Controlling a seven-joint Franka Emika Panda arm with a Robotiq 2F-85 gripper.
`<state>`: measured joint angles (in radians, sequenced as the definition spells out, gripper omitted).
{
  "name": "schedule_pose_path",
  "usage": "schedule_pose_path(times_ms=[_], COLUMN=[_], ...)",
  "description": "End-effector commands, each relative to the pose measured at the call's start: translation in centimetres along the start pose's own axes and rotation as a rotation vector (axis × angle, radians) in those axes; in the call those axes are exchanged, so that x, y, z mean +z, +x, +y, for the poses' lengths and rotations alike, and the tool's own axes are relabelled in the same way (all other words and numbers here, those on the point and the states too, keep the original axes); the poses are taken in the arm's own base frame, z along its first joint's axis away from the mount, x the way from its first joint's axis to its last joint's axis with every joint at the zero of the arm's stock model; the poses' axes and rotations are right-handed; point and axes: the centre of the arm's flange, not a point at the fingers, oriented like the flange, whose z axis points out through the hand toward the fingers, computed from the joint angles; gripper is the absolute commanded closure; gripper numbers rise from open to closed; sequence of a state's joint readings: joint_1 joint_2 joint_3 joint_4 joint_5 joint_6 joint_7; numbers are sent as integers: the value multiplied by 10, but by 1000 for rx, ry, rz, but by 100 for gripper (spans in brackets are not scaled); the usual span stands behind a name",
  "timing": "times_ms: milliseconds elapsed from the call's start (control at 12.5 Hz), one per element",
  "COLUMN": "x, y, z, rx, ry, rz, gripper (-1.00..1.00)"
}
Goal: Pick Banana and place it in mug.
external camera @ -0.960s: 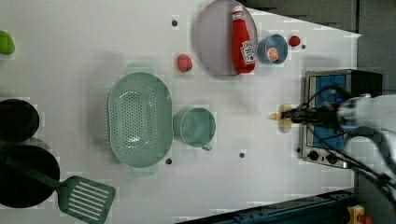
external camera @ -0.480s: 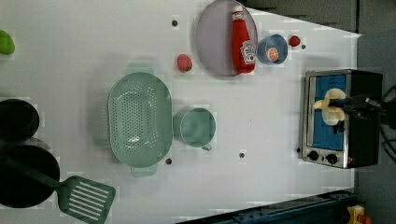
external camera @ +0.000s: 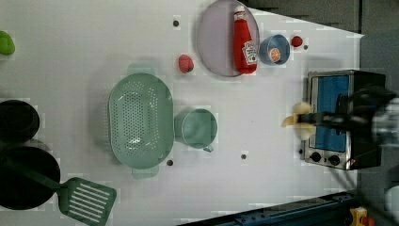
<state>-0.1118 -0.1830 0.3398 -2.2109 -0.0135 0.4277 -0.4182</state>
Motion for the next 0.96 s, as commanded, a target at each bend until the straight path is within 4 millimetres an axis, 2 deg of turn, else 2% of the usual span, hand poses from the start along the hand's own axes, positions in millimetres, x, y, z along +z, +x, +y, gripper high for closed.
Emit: schedule_pose_path(times_ms=[80,400,560,720,960], x=[0,28,51,79,120], y=[-25,-46,-47,-45,-42], z=[-58,-109,-126,-136,-141], rx=[-42,128,183,215,219], ry=[13,-7,16,52,85], rz=[-2,-44,-51,-55,-76], gripper=[42,42,42,42,42])
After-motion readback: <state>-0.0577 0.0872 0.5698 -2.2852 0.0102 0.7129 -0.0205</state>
